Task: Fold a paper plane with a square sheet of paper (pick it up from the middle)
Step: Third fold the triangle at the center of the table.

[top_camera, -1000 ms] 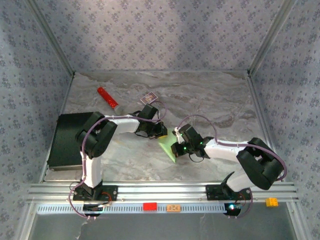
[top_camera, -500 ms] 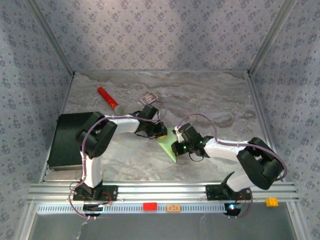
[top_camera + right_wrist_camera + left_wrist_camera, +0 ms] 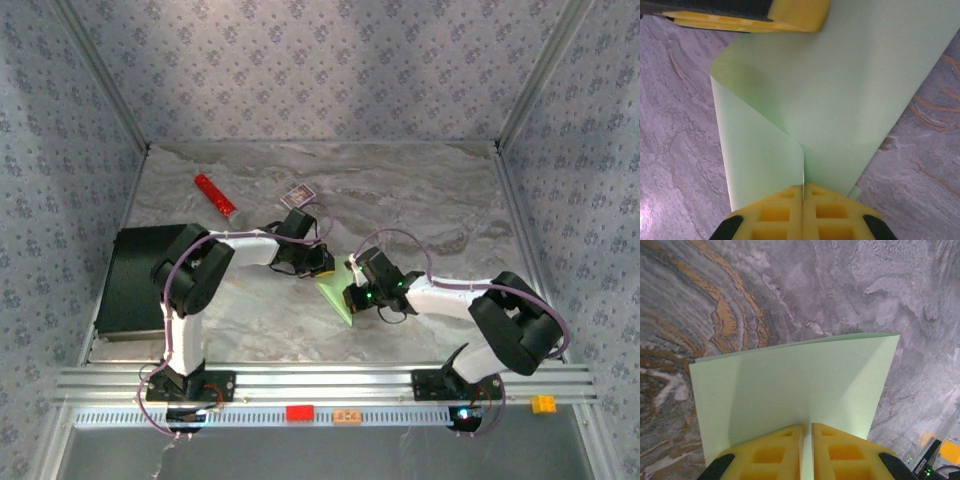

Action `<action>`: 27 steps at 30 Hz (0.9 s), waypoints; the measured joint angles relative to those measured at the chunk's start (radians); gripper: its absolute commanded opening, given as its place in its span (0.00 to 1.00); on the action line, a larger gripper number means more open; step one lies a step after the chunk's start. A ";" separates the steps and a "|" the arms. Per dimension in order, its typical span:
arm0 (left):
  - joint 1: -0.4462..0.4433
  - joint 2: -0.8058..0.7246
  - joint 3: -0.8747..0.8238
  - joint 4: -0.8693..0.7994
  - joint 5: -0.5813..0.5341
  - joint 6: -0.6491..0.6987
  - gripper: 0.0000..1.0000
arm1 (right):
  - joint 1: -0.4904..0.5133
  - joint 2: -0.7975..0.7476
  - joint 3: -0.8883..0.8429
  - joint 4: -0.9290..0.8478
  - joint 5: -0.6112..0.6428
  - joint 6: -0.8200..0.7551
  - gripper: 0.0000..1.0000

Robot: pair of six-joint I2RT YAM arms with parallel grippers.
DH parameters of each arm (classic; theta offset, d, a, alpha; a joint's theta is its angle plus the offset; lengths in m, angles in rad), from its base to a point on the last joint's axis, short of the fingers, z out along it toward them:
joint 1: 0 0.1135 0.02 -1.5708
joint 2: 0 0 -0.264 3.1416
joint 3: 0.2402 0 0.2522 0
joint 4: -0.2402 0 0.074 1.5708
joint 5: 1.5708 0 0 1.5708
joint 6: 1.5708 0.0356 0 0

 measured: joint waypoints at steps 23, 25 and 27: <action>-0.001 -0.003 0.000 -0.001 -0.008 0.001 0.14 | 0.000 0.002 0.002 0.000 0.001 0.000 0.00; -0.001 -0.008 0.000 -0.007 -0.015 0.006 0.15 | 0.000 0.003 0.002 0.001 0.001 0.000 0.00; -0.001 -0.011 0.001 -0.014 -0.018 0.013 0.17 | 0.000 0.005 0.002 0.004 0.001 0.000 0.00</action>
